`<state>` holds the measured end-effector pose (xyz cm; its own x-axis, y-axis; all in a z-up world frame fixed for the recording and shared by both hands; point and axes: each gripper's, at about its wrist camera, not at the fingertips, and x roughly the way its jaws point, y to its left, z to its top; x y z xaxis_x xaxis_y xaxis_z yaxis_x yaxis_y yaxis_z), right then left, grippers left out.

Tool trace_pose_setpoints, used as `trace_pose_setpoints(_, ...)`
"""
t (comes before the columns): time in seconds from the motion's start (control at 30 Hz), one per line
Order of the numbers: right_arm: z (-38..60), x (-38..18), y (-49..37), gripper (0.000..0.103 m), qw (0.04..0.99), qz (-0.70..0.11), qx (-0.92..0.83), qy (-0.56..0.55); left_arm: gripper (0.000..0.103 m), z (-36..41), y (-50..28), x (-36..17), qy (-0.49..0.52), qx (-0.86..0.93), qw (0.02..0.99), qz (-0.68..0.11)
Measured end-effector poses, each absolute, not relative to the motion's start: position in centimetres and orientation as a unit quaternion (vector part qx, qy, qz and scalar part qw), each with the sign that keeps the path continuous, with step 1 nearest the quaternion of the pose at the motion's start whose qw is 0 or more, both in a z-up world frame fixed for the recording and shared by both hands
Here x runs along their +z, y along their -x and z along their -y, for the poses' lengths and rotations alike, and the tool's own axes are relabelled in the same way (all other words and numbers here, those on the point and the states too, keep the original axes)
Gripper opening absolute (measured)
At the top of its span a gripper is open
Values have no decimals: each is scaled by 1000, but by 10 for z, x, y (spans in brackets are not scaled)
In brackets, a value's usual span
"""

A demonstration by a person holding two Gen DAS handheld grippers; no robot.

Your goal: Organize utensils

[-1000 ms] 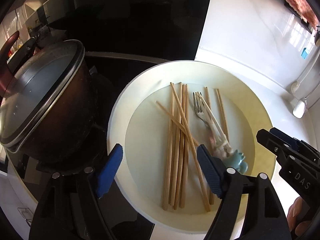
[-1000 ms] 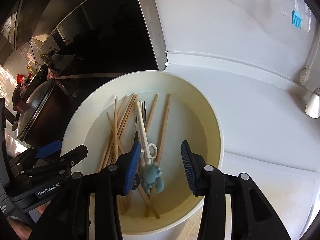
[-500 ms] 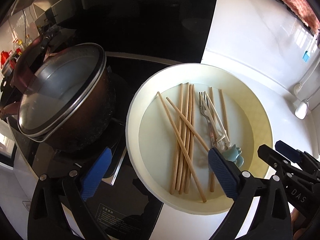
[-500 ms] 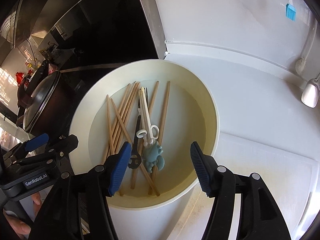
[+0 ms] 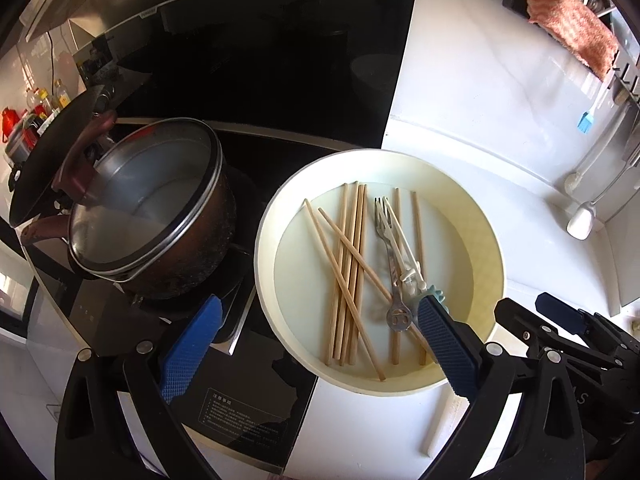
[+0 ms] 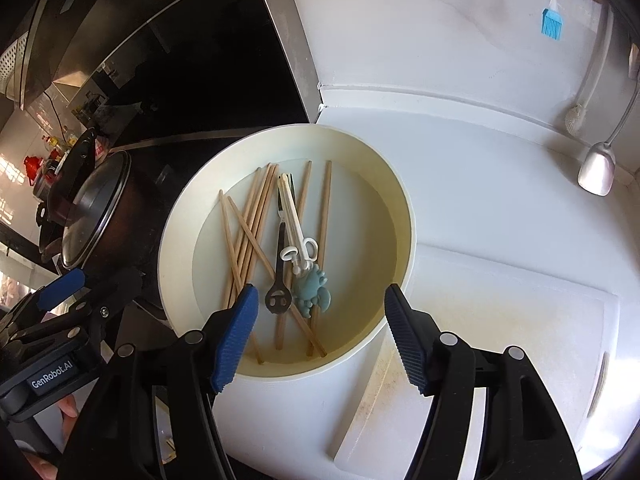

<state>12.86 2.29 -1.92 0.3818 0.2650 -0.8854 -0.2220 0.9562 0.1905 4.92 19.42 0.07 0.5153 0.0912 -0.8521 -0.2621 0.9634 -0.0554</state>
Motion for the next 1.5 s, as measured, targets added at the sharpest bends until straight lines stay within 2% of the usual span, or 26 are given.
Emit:
trace_pose_setpoints(0.4,-19,6,-116,63,839,-523,148,-17,97,-199,-38,24,96,113,872,-467)
trace_pose_setpoints(1.5,-20,8,-112,63,839,-524,146,-22,97,-199,-35,32,78,114,874,-465)
